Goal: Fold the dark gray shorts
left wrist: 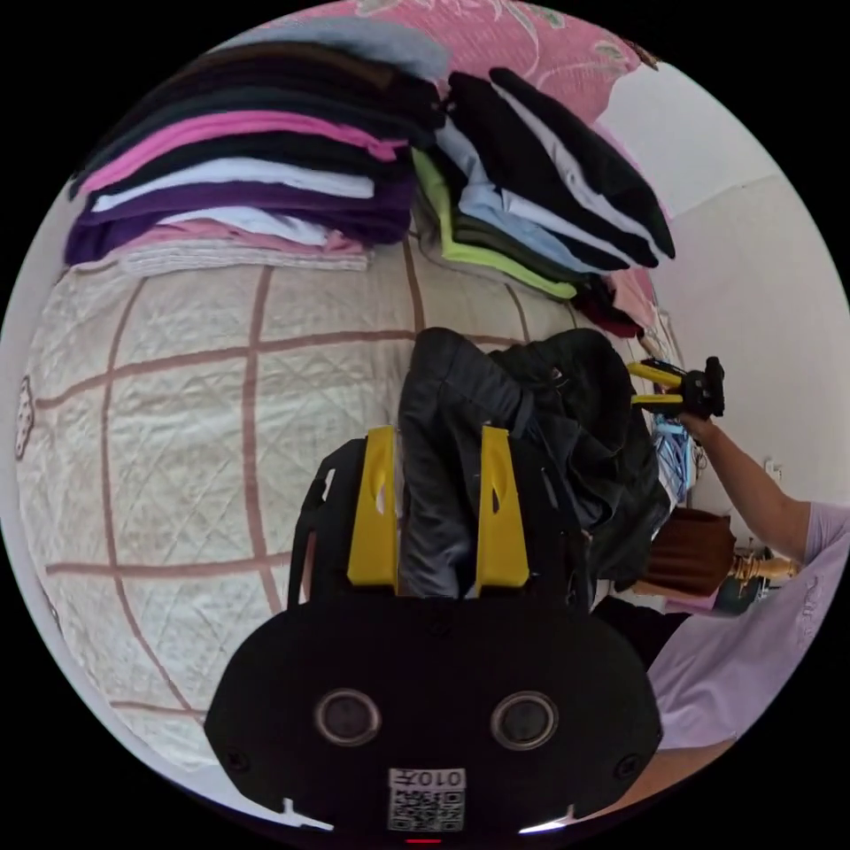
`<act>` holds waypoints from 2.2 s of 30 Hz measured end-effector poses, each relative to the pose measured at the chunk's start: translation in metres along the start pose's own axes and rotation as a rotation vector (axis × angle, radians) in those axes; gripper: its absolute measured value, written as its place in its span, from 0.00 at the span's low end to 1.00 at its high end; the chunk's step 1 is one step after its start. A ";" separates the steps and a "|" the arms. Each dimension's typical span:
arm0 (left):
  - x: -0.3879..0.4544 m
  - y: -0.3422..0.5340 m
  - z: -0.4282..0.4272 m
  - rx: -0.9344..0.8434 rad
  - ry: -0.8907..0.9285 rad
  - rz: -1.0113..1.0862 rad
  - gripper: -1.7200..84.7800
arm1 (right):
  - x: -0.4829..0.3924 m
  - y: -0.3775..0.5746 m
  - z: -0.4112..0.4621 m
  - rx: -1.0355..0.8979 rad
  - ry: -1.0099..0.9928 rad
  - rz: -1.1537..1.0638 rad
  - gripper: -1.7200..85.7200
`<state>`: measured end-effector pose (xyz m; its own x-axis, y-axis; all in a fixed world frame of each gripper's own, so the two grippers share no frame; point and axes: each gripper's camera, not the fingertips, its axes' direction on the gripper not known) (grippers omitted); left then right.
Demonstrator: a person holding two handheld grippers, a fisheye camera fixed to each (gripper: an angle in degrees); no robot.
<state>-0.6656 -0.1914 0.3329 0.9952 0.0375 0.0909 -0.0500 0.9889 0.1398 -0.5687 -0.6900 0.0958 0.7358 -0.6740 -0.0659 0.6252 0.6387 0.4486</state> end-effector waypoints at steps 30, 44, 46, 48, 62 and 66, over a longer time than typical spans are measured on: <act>-0.025 -0.054 0.045 0.127 0.073 -0.066 0.14 | 0.156 0.086 -0.060 0.197 -0.166 0.614 0.17; 0.000 -0.076 0.080 0.149 0.257 -0.279 0.10 | 0.179 0.066 -0.036 0.078 -0.328 0.597 0.09; -0.001 -0.077 0.100 0.103 0.254 -0.341 0.10 | 0.178 0.064 -0.006 -0.025 -0.326 0.610 0.09; 0.002 -0.074 0.109 0.097 0.245 -0.389 0.10 | 0.173 0.065 -0.005 -0.014 -0.266 0.600 0.10; 0.205 0.134 0.001 0.140 0.020 0.156 0.13 | 0.022 0.326 -0.138 0.150 -0.077 0.632 0.17; 0.284 0.173 0.039 0.039 0.308 0.171 0.14 | -0.010 0.387 -0.131 0.039 -0.157 0.694 0.17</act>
<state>-0.3952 -0.0149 0.4210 0.9505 0.2497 -0.1847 -0.2157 0.9586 0.1859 -0.3006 -0.3874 0.1537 0.9126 -0.1642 0.3745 0.0143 0.9280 0.3722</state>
